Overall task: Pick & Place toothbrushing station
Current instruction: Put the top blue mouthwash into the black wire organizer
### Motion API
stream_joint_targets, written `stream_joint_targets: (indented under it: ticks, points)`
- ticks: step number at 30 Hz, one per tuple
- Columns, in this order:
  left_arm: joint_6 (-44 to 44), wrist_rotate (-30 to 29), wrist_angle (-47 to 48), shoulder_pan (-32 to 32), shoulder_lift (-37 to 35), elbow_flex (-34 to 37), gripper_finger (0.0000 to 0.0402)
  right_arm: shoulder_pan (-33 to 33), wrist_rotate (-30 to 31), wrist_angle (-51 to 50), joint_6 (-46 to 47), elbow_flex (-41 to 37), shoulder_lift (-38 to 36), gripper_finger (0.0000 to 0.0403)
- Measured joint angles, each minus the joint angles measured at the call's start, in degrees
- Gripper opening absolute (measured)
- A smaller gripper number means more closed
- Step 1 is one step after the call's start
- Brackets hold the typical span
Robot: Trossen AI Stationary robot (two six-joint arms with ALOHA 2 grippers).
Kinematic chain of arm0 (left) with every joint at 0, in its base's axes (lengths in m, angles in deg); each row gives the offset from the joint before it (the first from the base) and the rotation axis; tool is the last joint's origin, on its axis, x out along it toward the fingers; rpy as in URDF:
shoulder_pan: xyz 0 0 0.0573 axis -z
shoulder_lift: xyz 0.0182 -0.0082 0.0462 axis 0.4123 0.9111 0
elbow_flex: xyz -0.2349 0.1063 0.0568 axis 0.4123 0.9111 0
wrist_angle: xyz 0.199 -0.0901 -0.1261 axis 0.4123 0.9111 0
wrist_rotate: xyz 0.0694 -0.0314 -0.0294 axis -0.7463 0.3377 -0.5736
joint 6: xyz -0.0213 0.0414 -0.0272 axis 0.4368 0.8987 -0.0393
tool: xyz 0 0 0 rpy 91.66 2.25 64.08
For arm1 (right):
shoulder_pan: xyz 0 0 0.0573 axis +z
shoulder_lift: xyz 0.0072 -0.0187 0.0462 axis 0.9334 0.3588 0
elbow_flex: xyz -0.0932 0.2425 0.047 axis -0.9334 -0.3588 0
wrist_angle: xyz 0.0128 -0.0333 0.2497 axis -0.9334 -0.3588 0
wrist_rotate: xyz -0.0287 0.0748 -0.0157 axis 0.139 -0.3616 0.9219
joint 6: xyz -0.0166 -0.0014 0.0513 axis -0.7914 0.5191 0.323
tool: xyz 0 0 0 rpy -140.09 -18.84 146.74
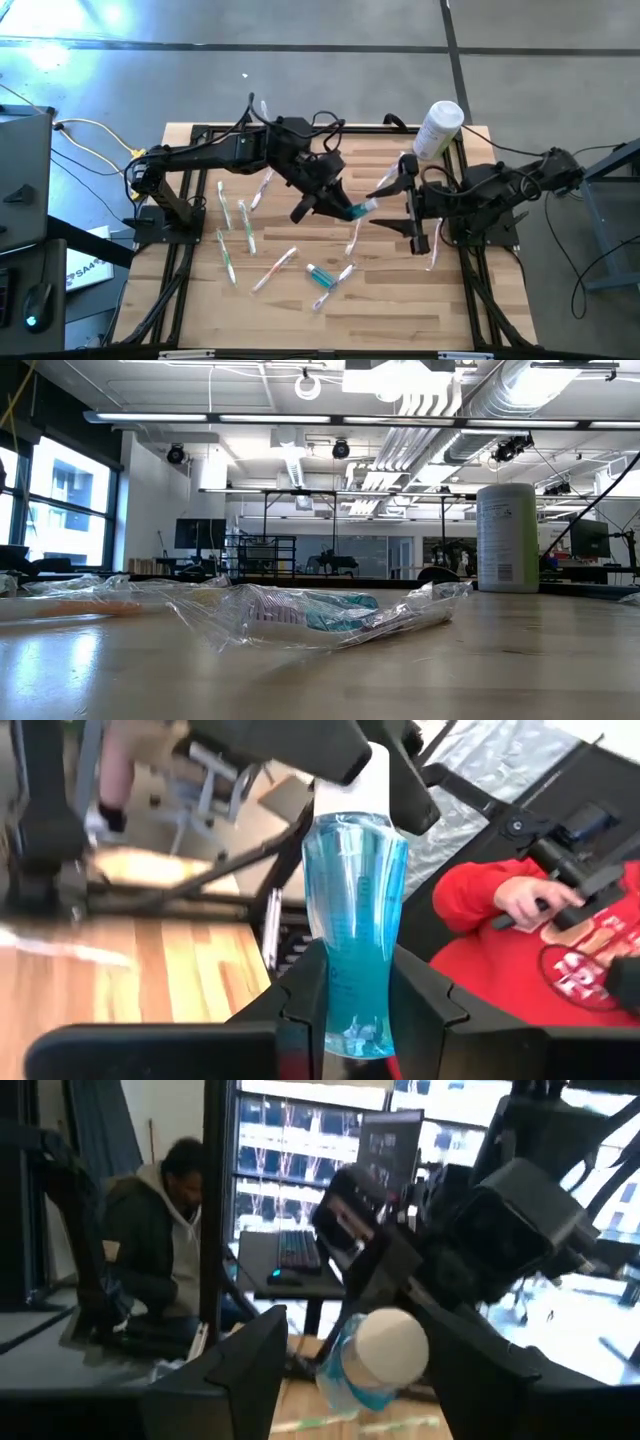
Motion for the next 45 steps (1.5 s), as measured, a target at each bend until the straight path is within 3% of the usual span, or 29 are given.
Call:
stream_joint_targets:
  ticks: [7, 37, 41, 45]
  points:
    - [-3.8, 0.2, 2.2, 0.0, 0.0, 0.0, 0.0071, -0.6, -0.5, -9.0, 3.8, 2.5, -0.2, 0.0215]
    - [-7.4, 0.3, 3.0, 0.0, 0.0, 0.0, 0.0072, -7.6, -16.3, -9.4, 3.4, 2.6, 1.2, 0.0215]
    - [-7.4, 0.4, 3.2, 0.0, 0.0, 0.0, 0.0072, -7.6, -16.6, -9.3, 2.6, 2.6, 1.2, 0.0193]
    - [-7.4, 0.4, 3.2, 0.0, 0.0, 0.0, 0.0072, -7.6, -16.6, -9.3, 0.3, 2.6, 1.2, 0.0137]
